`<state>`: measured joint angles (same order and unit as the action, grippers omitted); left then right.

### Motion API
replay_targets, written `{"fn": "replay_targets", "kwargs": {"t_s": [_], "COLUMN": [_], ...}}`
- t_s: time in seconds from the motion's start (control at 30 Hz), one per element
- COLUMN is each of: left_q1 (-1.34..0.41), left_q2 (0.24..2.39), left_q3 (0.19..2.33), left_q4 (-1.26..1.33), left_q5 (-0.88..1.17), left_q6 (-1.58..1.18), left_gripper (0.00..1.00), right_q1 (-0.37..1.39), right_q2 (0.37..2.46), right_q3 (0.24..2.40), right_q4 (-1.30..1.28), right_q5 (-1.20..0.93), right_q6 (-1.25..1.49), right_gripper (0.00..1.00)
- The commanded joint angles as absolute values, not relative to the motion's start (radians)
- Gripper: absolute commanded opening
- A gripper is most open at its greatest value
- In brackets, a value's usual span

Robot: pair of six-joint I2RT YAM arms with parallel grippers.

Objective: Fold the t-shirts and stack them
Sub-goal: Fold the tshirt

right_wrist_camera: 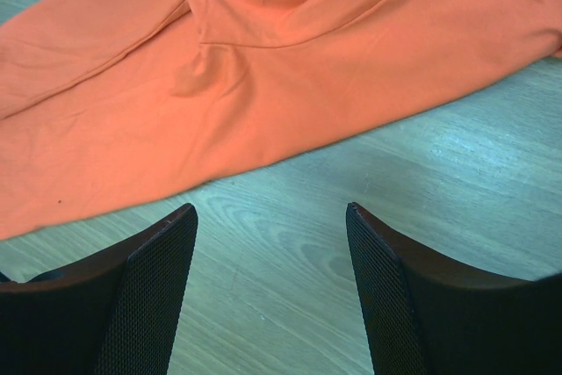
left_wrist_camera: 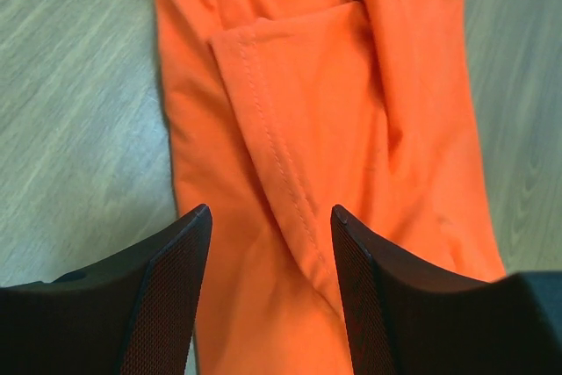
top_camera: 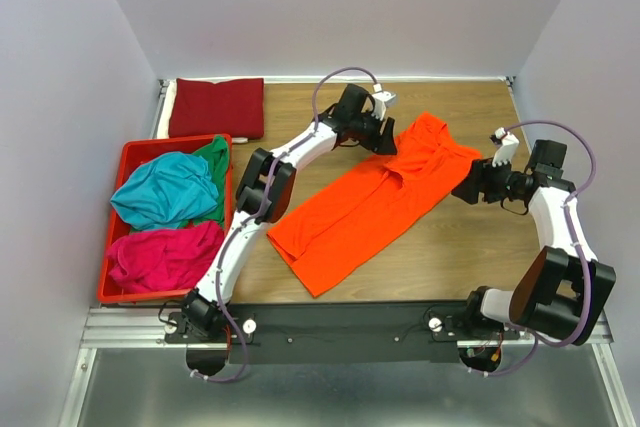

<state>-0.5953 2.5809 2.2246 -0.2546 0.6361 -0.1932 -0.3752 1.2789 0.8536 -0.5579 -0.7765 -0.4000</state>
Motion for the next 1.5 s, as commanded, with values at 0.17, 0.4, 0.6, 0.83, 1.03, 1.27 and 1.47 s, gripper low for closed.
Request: {"fn": "replay_targets", "kwargs": {"t_s": [0.17, 0.4, 0.6, 0.83, 1.03, 1.27, 1.47], "left_q1": [-0.623, -0.626, -0.592, -0.483, -0.385, -0.318, -0.310], "left_q2": [2.651, 2.675, 2.645, 2.597, 2.493, 2.310, 2.012], "left_q3": [2.289, 2.310, 2.267, 2.200, 2.036, 1.824, 1.709], "left_q4": [-0.327, -0.336, -0.282, -0.284, -0.223, -0.081, -0.006], "left_q5": [0.540, 0.511, 0.420, 0.364, 0.357, 0.400, 0.384], "left_q6": [-0.210, -0.244, -0.328, -0.414, -0.428, -0.433, -0.315], "left_gripper": [0.60, 0.42, 0.24, 0.21, 0.22, 0.29, 0.41], "right_q1": [-0.388, -0.396, -0.405, -0.416, -0.420, -0.422, -0.352], "right_q2": [1.253, 1.255, 1.252, 1.247, 1.250, 1.270, 1.324], "right_q3": [0.847, 0.847, 0.845, 0.845, 0.845, 0.841, 0.847], "right_q4": [-0.548, -0.548, -0.548, -0.549, -0.548, -0.551, -0.563], "right_q5": [-0.813, -0.819, -0.825, -0.824, -0.818, -0.856, -0.954], "right_q6": [-0.394, -0.393, -0.394, -0.393, -0.393, -0.423, -0.469], "right_gripper": [0.75, 0.75, 0.75, 0.75, 0.75, 0.76, 0.75]}}
